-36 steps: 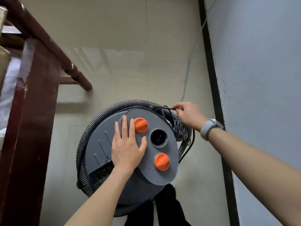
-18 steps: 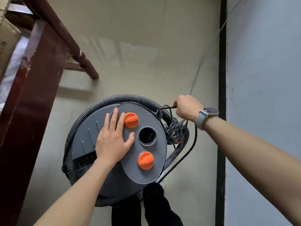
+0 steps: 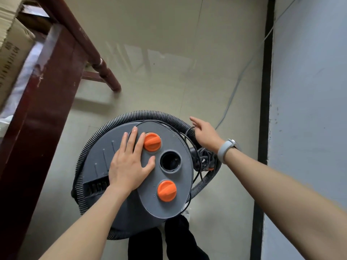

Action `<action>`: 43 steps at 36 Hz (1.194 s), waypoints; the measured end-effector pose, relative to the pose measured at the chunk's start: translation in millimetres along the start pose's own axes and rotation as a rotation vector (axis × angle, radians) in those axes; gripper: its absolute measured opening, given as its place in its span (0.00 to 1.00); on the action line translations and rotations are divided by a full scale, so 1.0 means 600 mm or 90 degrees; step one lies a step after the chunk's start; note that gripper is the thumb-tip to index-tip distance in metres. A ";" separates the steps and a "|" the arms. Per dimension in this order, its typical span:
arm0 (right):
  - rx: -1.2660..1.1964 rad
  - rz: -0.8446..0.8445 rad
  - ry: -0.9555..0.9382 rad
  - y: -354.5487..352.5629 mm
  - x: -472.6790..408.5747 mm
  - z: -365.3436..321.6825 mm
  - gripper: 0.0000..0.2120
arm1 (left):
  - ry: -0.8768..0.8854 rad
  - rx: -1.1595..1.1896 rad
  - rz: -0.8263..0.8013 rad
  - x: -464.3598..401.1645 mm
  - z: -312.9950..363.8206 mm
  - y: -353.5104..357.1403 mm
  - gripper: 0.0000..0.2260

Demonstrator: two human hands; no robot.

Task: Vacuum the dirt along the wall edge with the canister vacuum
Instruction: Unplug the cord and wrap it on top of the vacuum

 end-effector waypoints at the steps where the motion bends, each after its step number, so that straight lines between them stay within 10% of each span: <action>1: -0.032 0.027 0.014 0.000 0.006 0.006 0.22 | -0.001 0.001 0.000 0.000 0.000 0.000 0.35; 5: -0.093 0.102 0.009 0.009 0.047 0.015 0.20 | -0.003 0.000 -0.007 -0.001 0.001 -0.002 0.36; 12: 0.116 -0.021 -0.332 0.083 0.130 -0.019 0.28 | 0.008 0.031 0.013 0.001 0.004 -0.010 0.32; 43: 0.389 0.007 -0.466 0.130 0.193 -0.024 0.39 | -0.073 0.056 0.135 0.119 -0.083 -0.009 0.25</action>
Point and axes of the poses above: each hand's wrist, its own x-axis away from the middle knuckle, its own y-axis out of the palm, z = x × y, the point moved 2 cm from there along -x, towards the middle knuckle, and after that the axes turned 11 degrees about z, right-handed, at the moved point
